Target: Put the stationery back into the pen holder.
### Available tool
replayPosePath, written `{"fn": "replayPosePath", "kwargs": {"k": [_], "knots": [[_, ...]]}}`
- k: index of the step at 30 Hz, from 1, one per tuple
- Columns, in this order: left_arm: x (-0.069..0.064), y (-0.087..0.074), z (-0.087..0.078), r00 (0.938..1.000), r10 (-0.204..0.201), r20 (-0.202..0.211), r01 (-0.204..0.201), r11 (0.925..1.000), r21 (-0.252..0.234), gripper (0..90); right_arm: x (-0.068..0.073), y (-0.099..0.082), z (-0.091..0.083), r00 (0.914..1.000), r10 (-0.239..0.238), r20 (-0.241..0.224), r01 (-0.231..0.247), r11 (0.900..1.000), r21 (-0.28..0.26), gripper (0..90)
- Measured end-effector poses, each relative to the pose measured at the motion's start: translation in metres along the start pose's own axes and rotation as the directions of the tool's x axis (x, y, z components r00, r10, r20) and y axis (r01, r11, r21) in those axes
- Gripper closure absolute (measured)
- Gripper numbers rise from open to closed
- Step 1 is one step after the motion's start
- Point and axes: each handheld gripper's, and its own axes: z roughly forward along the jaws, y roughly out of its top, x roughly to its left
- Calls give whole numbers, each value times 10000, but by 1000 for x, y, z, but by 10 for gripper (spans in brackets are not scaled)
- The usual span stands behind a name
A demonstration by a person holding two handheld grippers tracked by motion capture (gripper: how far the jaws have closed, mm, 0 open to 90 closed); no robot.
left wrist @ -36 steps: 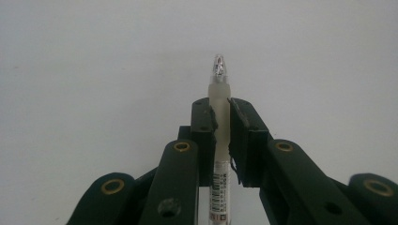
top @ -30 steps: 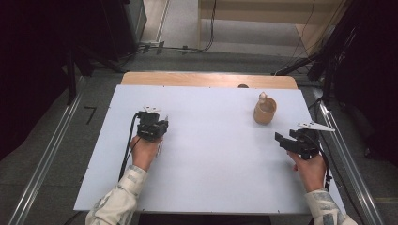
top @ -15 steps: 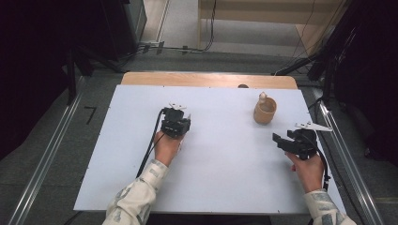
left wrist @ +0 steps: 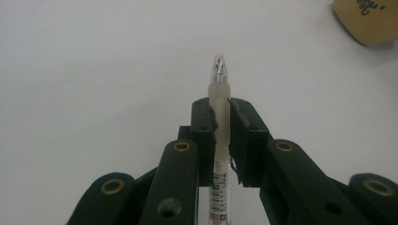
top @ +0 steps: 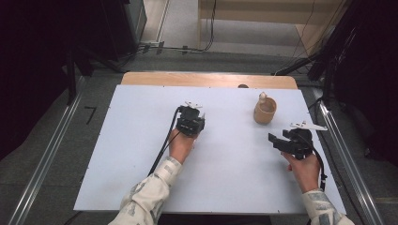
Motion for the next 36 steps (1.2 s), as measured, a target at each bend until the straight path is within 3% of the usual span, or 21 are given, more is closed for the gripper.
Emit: {"fn": "replayPosePath", "kwargs": {"k": [20,36], "knots": [[-63,30,35,9946,696,768,-706,9974,106,807,20,6,15,9986,-382,-357,394,9987,331,286],[-95,45,45,9880,931,1233,-935,9956,-24,807,36,9,30,9962,-430,-762,479,9968,636,263]]}}
